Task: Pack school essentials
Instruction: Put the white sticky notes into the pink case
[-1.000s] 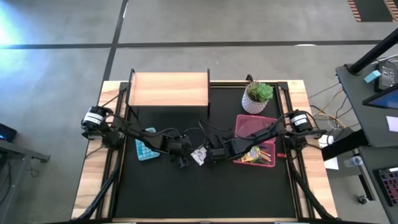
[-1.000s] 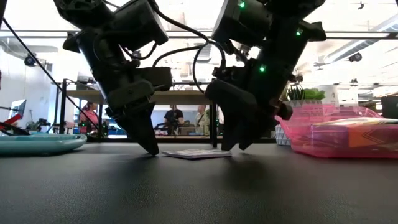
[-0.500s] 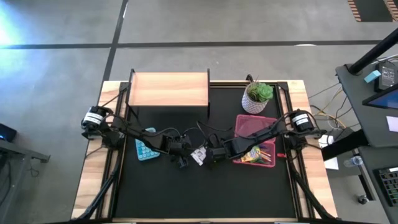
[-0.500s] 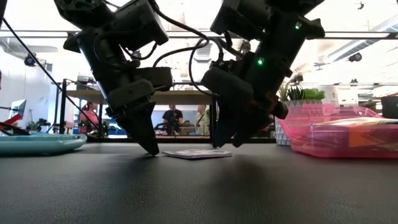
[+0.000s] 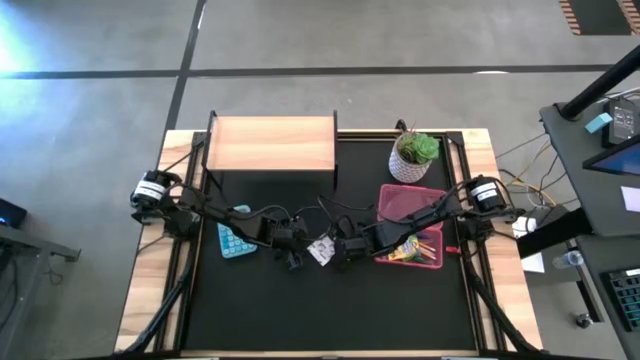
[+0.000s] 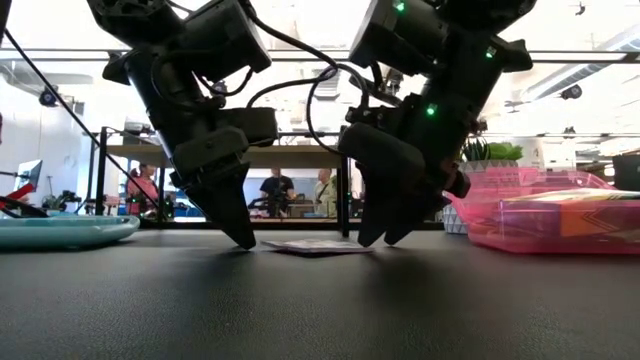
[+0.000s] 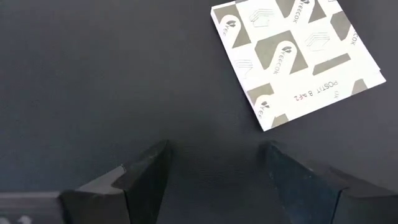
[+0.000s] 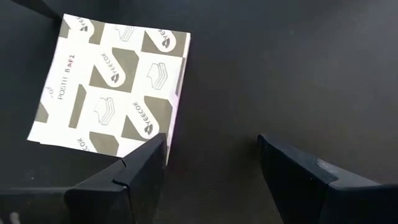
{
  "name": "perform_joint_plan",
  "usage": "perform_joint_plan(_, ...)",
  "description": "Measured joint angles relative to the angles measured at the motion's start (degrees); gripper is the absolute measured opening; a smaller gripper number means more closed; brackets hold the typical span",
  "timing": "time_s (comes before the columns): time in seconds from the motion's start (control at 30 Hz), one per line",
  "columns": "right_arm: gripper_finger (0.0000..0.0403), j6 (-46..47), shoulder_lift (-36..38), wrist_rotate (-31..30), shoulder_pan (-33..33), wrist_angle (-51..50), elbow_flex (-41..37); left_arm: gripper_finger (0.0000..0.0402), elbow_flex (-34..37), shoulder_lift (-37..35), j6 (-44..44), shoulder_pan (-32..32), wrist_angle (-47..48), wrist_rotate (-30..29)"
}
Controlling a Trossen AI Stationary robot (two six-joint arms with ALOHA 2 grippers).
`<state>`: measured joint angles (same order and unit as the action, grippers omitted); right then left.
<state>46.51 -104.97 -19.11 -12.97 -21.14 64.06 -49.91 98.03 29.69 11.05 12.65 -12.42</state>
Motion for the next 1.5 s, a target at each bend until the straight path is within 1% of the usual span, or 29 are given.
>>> perform_joint_plan(0.33, 0.024, -0.7, 0.12, -0.52, 0.0, 0.02, -1.45, 0.0251, 0.06, -1.54, -0.03, 0.22, 0.41, 3.58)
perform_joint_plan(0.5, 0.024, -0.88, 0.07, -0.57, 0.0, 0.49, -1.51, 0.0251, 0.06, -1.3, -1.73, 0.33, -2.24, 3.53)
perform_joint_plan(0.73, 0.024, -0.94, 2.02, 0.21, 0.49, -0.41, -1.67, 0.0251, 0.08, -1.26, -1.79, 0.49, 1.55, 3.36)
perform_joint_plan(0.93, 0.024, -0.71, 3.66, 0.04, 0.98, 0.12, -0.56, 0.0251, 0.08, -1.3, -1.8, 0.59, 1.86, 3.32)
perform_joint_plan(1.03, 0.024, 0.06, 3.23, 0.37, 0.87, 0.62, 0.17, 0.0251, 0.08, -1.3, -1.73, 0.59, 1.86, 3.31)
perform_joint_plan(1.17, 0.024, 0.1, 2.53, 0.39, 0.63, 3.91, 0.32, 0.0251, 0.08, -1.3, -1.7, 0.59, 1.88, 3.31)
perform_joint_plan(1.5, 0.024, 0.06, -1.63, 2.19, 0.61, 3.92, 0.5, 0.0251, 0.08, -1.3, -1.66, 0.63, 1.63, 3.5)
